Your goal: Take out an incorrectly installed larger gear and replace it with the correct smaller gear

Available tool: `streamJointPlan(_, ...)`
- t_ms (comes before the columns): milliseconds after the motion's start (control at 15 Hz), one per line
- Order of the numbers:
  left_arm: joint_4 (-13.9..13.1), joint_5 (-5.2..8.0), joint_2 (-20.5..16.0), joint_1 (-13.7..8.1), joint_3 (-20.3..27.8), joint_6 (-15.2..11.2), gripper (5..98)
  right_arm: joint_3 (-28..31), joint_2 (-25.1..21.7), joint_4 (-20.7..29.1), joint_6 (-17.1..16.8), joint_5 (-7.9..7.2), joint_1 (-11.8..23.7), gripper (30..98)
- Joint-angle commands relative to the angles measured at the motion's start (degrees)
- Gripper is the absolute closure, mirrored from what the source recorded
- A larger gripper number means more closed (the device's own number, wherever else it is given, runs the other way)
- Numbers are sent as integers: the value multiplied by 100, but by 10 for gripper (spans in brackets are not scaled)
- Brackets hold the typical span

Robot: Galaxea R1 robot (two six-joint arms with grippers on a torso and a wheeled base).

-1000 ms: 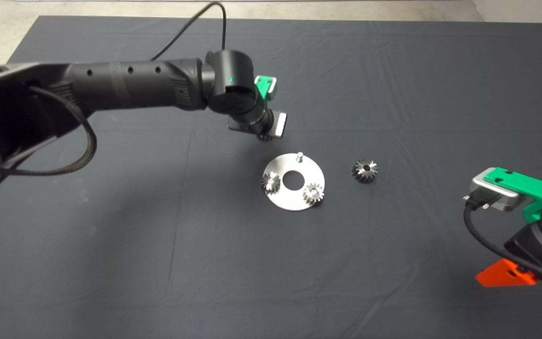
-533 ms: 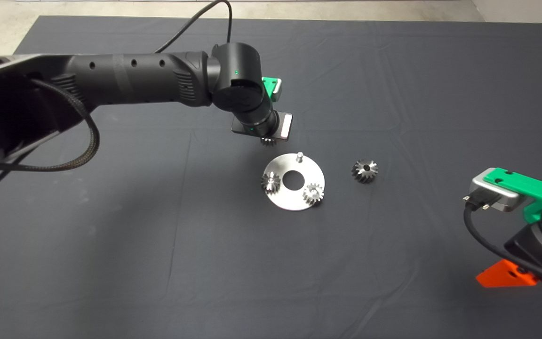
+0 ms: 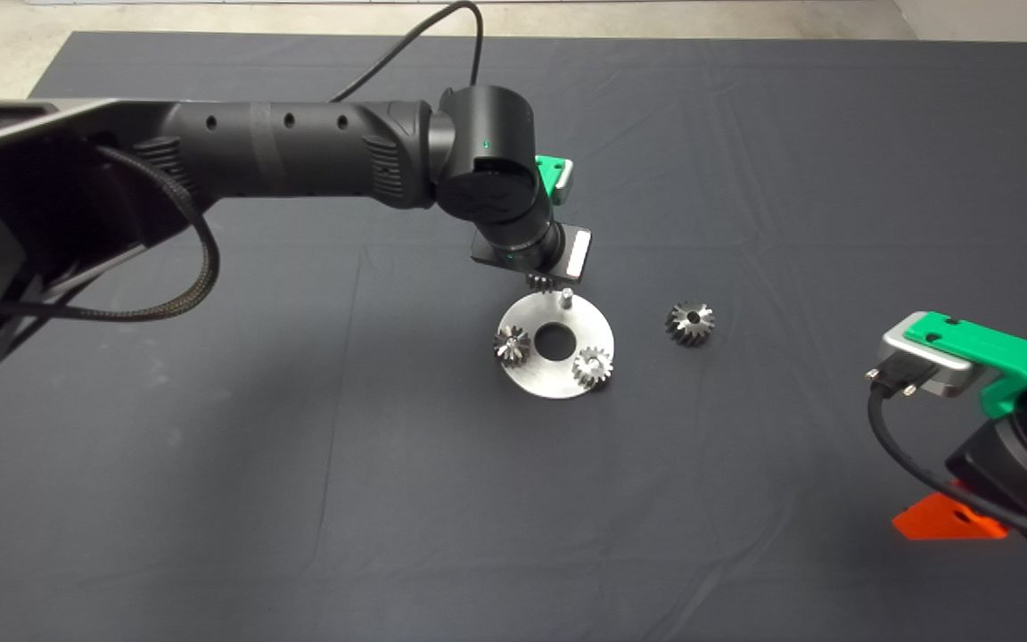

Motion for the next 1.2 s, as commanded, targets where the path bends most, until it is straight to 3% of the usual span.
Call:
streamJointPlan(0, -64, -34, 20, -165, 224, -22, 710, 56, 108, 291, 40, -630, 208, 502)
streamJointPlan(1133, -55, -77, 327, -165, -224, 34, 710, 61, 126, 291, 40, -621, 208, 502)
